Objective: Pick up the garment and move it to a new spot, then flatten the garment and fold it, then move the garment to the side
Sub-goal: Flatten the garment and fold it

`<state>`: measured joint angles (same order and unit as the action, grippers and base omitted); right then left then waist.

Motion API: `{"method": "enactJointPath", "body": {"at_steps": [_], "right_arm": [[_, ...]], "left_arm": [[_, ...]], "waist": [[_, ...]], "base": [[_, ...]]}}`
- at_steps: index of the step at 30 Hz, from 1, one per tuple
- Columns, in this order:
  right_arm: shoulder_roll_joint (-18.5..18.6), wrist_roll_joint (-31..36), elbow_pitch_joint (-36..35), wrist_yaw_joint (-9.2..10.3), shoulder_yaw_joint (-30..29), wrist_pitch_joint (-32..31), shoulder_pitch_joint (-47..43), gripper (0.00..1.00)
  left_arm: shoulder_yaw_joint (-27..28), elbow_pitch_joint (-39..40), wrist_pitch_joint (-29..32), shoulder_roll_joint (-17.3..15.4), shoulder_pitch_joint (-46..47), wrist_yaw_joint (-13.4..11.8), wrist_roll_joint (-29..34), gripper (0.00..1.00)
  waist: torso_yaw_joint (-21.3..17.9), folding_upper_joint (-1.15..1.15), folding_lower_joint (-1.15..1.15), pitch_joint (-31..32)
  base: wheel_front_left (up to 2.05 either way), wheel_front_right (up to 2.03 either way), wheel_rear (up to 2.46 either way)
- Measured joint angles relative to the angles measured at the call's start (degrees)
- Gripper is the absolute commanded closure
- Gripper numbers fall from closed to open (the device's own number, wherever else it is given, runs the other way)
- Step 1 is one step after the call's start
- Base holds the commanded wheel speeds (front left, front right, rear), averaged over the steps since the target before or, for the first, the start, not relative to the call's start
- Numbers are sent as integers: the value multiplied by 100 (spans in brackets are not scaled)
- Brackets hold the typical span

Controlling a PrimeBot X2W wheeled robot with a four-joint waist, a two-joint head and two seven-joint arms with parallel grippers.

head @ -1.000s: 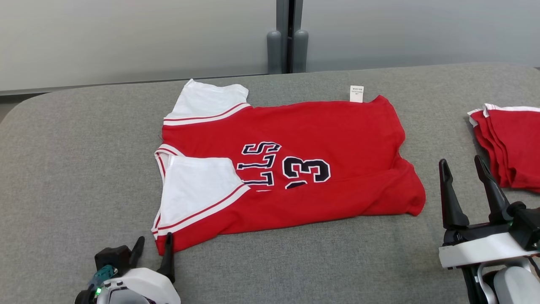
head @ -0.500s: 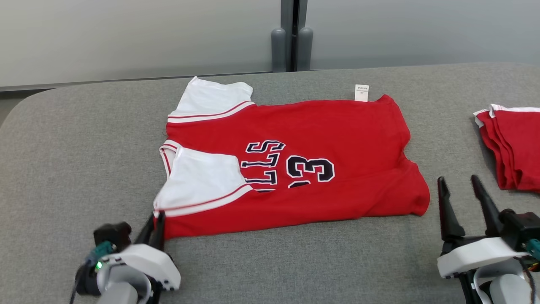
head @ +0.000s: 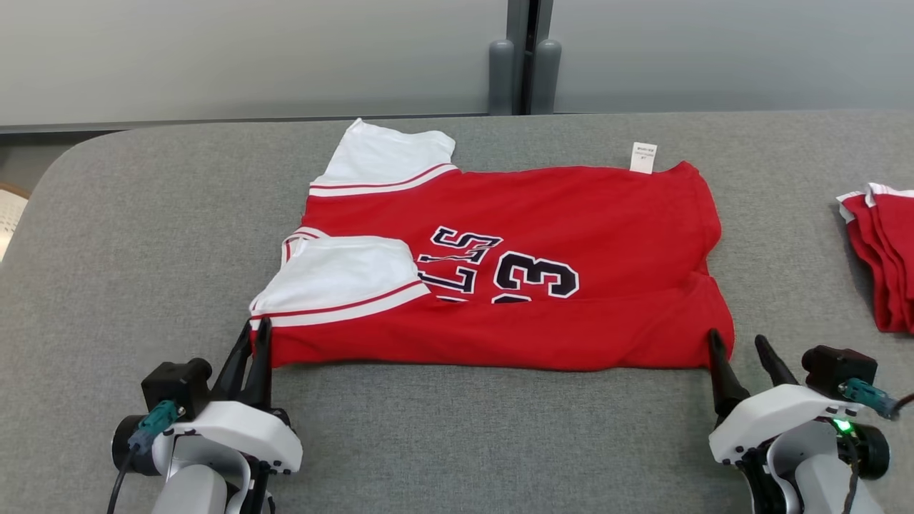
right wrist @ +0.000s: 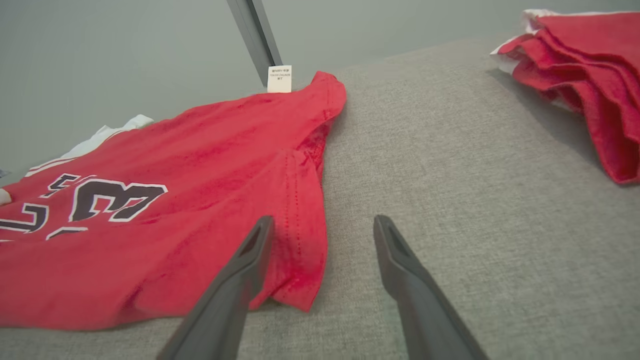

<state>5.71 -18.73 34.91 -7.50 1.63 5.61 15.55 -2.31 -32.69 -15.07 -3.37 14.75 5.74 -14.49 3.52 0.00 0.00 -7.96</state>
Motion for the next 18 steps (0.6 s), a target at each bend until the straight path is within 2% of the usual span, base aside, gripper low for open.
{"method": "enactJointPath", "body": {"at_steps": [7, 14, 15, 16, 17, 18], "right_arm": [[-85, -200, 722, 0, -80, -157, 348, 0], [-108, -211, 1198, 1, 156, -81, 661, 0], [-107, -226, 1248, 1, 226, -66, 687, 5], [-112, -249, 1287, 1, 293, -49, 703, 60], [-113, -261, 1315, 1, 354, -20, 709, 100], [-108, -263, 1354, 1, 409, 42, 710, 100]], "left_arm": [[-75, 51, 0, 33, -29, 60, 37, 100], [24, 70, 0, 43, -21, 57, 131, 100], [33, 65, 0, 43, -20, 57, 141, 100], [38, 53, 0, 44, -20, 58, 149, 100], [41, 40, 0, 44, -20, 58, 166, 100], [41, 24, -1, 44, -21, 58, 186, 100]], "waist": [[109, 0, 0, -97], [198, 0, 0, -144], [204, 0, 0, -137], [209, 0, 0, -125], [214, 0, 0, -110], [217, 0, 0, -91]], "base": [[0, 0, 0], [0, 0, 0], [0, 0, 0], [0, 0, 0], [0, 0, 0], [0, 0, 0]]}}
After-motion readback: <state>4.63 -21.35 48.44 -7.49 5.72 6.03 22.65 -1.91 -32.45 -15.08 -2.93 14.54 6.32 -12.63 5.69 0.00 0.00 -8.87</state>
